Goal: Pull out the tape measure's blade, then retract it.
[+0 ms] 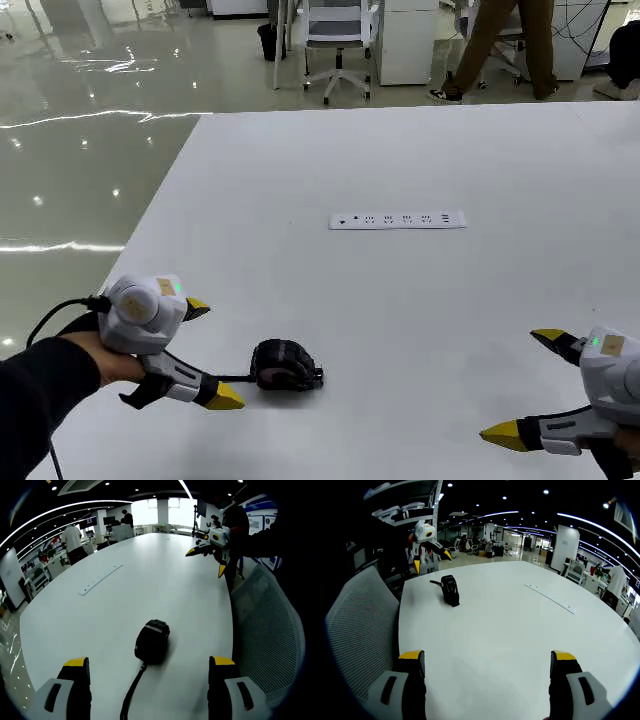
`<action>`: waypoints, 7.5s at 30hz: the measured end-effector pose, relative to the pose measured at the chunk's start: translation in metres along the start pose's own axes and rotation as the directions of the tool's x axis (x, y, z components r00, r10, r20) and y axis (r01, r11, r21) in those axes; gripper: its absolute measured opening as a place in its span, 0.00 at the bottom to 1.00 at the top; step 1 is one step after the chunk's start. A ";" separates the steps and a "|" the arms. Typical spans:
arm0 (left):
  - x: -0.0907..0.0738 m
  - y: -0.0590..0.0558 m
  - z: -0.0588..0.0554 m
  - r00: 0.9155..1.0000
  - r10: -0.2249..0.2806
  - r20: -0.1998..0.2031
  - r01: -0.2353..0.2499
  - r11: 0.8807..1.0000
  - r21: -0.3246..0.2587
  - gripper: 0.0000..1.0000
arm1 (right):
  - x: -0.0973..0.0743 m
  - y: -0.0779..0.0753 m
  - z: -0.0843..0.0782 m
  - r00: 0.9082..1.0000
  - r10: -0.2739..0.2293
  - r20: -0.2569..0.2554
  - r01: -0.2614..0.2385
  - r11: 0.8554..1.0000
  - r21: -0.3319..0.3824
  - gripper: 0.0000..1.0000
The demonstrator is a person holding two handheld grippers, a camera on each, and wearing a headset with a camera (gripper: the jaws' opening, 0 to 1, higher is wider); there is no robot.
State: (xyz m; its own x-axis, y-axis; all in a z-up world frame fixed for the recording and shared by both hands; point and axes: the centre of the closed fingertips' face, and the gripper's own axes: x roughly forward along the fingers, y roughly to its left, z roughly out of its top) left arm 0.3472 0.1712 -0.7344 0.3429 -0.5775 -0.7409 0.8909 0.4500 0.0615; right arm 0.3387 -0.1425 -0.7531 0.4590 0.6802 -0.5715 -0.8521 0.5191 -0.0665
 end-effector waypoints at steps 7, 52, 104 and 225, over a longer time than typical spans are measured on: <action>0.021 0.002 0.004 0.996 -0.050 -0.078 0.057 0.994 0.089 0.85 | 0.020 0.004 0.006 1.000 0.030 0.005 -0.030 1.000 0.007 1.00; 0.087 -0.003 -0.002 0.935 -0.142 -0.325 0.223 0.948 0.229 0.29 | 0.173 0.088 0.089 0.916 0.383 -0.123 -0.402 0.866 -0.296 0.71; 0.088 -0.002 -0.007 0.920 -0.126 -0.372 0.228 0.943 0.244 0.30 | 0.220 0.100 0.057 0.873 0.425 -0.240 -0.477 0.849 -0.228 0.07; 0.091 -0.002 -0.004 0.939 -0.118 -0.323 0.189 0.961 0.200 0.30 | 0.134 0.020 -0.010 0.897 0.324 -0.302 -0.384 0.909 -0.165 0.08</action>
State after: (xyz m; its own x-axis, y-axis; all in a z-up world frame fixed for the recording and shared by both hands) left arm 0.3752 0.1199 -0.8049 0.1210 -0.3752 -0.9190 0.9808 0.1876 0.0526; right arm 0.3809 -0.0461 -0.8392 0.0598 0.6219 -0.7808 -0.9918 0.1252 0.0238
